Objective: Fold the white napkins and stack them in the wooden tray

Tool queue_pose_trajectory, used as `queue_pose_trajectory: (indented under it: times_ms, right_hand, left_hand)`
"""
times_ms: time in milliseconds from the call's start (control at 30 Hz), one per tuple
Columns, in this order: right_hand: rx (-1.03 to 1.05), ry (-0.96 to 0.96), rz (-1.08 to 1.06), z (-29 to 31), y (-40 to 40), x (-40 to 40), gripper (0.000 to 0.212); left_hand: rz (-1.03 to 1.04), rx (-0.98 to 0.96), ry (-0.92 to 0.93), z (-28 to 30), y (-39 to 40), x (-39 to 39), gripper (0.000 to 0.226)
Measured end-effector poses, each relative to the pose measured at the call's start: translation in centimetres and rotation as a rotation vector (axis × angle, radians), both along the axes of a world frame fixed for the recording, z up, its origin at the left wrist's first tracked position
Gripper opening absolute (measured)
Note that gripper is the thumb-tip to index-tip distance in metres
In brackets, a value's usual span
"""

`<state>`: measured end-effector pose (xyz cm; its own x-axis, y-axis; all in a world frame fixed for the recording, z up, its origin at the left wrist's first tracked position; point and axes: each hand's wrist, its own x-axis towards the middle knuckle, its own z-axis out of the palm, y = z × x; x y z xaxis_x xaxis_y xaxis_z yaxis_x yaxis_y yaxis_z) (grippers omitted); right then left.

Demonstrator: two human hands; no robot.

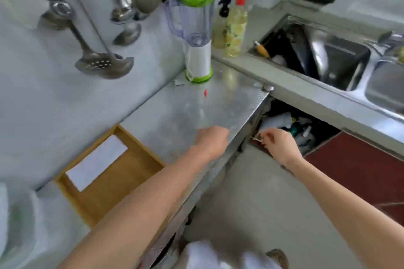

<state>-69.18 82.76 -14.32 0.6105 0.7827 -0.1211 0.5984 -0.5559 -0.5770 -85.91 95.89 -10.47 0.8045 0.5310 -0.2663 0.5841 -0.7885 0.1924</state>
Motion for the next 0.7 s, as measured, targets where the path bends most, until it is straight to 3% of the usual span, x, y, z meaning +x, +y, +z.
queue_pose_trajectory:
  times_ms: [133,367,700]
  right_hand:
    - [-0.015,-0.005,-0.283,1.0,-13.9,9.2,0.021]
    - [-0.028,-0.012,-0.731,2.9,-39.4,21.9,0.021]
    - [-0.074,-0.009,-1.297,3.7,-65.2,26.6,0.02]
  left_hand:
    - [-0.269,0.063,0.012,0.8,-8.4,12.1,0.025]
    - [-0.685,0.007,-0.012,0.8,-29.5,33.0,0.019]
    - [-1.274,0.0,-0.011,0.5,-56.5,52.4,0.021]
